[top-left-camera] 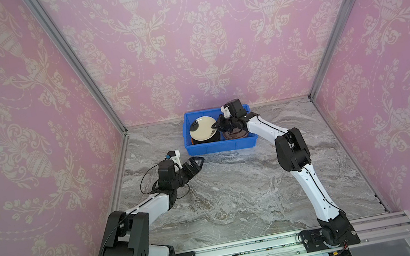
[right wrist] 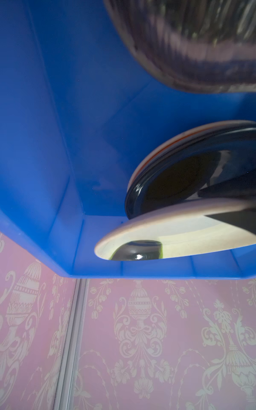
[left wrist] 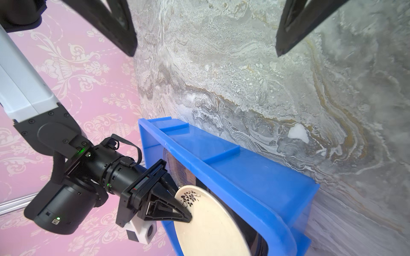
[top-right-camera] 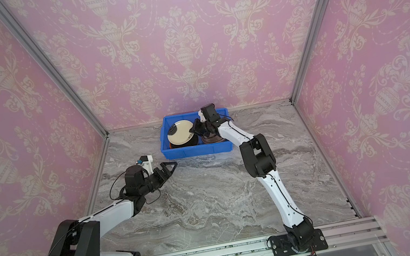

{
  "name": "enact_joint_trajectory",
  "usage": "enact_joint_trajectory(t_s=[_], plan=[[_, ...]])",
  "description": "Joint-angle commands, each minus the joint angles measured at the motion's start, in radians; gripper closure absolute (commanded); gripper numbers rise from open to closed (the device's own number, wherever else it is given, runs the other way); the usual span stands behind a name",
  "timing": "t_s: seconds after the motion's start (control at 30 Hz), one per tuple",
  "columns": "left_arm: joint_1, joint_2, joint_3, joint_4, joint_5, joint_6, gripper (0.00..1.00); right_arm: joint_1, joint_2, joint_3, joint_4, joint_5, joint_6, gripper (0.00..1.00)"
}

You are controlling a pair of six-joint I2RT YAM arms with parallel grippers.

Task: Place the plates into the plastic bin on the countertop
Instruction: Place the plate in the plastic bin.

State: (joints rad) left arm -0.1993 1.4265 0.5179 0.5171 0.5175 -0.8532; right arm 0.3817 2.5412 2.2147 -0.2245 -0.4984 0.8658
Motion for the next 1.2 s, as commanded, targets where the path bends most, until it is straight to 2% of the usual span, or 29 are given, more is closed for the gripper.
enact_joint_trajectory(t_s=[0.0,0.5,0.87,1.0,1.17], plan=[[0.006,0.029,0.030,0.040,0.035,0.011,0.01,-0.007,-0.002,-0.014,0.005,-0.002,-0.005,1.00],[0.006,0.038,0.034,0.050,0.029,0.003,0.01,-0.007,0.020,-0.001,-0.048,0.021,-0.025,1.00],[0.006,0.028,0.032,0.046,0.029,0.006,0.01,0.001,-0.003,0.028,-0.119,0.065,-0.071,0.74],[0.006,0.023,0.034,0.049,0.029,0.008,0.01,0.003,-0.023,0.027,-0.156,0.088,-0.097,0.68],[0.006,0.027,0.043,0.051,0.031,0.011,0.01,0.003,-0.064,0.007,-0.191,0.124,-0.134,0.66]])
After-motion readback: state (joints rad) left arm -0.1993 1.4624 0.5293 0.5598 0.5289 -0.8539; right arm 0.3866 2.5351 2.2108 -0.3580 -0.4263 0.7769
